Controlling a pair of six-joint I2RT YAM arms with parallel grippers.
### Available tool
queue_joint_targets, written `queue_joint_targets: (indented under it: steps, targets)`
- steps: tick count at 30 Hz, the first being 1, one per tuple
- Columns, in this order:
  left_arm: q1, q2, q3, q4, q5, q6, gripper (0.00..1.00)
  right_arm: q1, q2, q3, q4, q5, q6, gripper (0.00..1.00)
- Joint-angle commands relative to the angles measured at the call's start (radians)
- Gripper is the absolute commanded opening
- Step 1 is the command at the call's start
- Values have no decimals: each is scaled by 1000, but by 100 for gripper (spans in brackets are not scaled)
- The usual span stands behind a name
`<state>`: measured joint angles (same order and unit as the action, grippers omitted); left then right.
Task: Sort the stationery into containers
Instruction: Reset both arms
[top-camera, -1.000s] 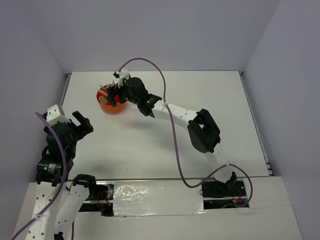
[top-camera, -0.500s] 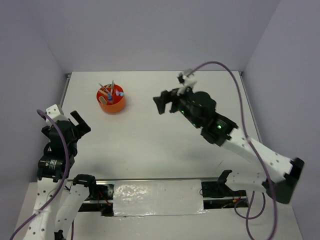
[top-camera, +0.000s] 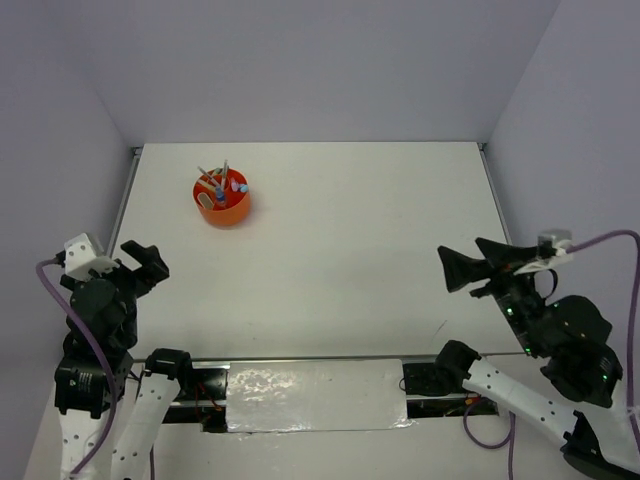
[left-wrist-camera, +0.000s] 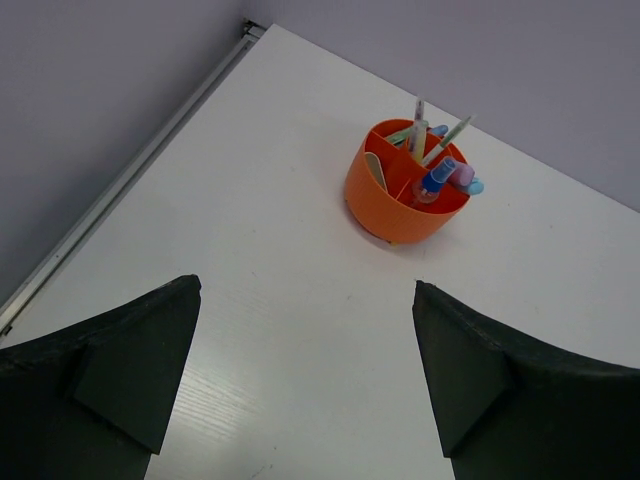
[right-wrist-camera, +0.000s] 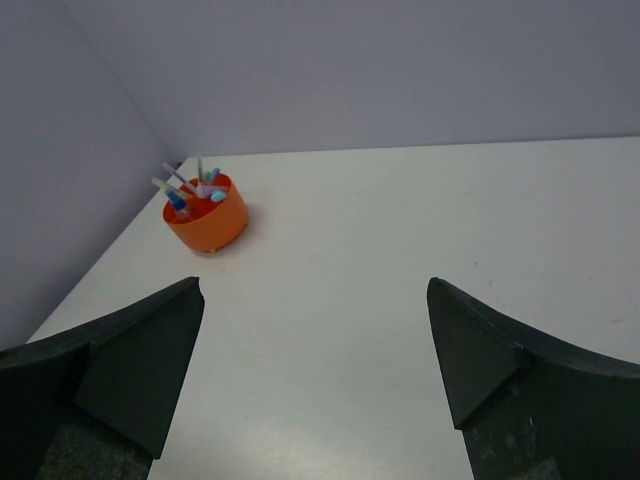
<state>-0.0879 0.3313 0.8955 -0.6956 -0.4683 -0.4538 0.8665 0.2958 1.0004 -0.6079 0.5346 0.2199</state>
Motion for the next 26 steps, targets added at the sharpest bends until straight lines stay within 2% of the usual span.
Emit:
queue_joint_targets:
  steps: [1, 4, 9, 12, 26]
  targets:
    - [4, -47, -50, 54, 68, 24, 99, 3, -61, 24, -205, 70, 47, 100]
    - [-6, -43, -49, 64, 102, 33, 99, 5, -125, 18, -256, 67, 78, 100]
    - [-15, -57, -52, 50, 53, 1, 99, 6, -187, -48, -231, 57, 67, 100]
    - [-15, -72, -56, 54, 54, 0, 99, 5, -175, -55, -250, 96, 82, 100]
    - [-26, -94, -70, 68, 71, 6, 99, 6, -129, -95, -213, 96, 116, 100]
